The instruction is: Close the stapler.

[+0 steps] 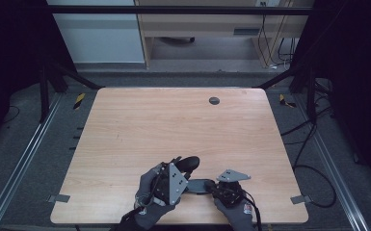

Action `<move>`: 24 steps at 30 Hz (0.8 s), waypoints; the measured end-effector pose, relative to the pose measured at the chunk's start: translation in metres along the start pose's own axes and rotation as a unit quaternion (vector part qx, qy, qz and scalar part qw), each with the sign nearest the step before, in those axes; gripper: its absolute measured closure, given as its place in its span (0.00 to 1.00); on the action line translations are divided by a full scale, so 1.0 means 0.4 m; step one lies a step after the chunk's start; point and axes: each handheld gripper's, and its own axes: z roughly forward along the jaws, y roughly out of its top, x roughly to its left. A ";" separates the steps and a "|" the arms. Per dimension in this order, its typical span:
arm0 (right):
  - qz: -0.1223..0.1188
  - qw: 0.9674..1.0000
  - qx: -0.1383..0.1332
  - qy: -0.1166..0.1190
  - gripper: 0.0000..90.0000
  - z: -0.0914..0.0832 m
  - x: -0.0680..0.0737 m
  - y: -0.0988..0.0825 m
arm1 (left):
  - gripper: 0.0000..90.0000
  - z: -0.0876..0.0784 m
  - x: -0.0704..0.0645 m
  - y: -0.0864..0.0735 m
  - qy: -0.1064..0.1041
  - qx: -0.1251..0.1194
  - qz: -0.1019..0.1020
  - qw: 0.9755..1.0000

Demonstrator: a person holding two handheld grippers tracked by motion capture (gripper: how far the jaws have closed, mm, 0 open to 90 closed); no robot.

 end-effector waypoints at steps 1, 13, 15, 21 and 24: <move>0.000 1.000 0.000 0.000 1.00 0.000 0.000 0.000 | 0.55 0.001 -0.002 0.000 0.000 0.000 0.002 1.000; -0.001 1.000 0.000 0.000 1.00 0.000 0.001 0.000 | 0.54 0.024 -0.030 -0.003 -0.005 0.011 0.028 1.000; -0.001 1.000 -0.001 0.000 1.00 0.000 0.001 0.000 | 0.54 0.027 -0.034 -0.004 -0.005 0.011 0.031 0.999; 0.001 1.000 -0.001 0.002 1.00 0.000 0.000 -0.001 | 0.53 0.040 -0.049 -0.007 -0.008 0.018 0.044 0.999; -0.001 1.000 0.001 0.001 1.00 0.000 0.000 0.000 | 0.52 0.046 -0.056 -0.009 -0.008 0.017 0.046 0.999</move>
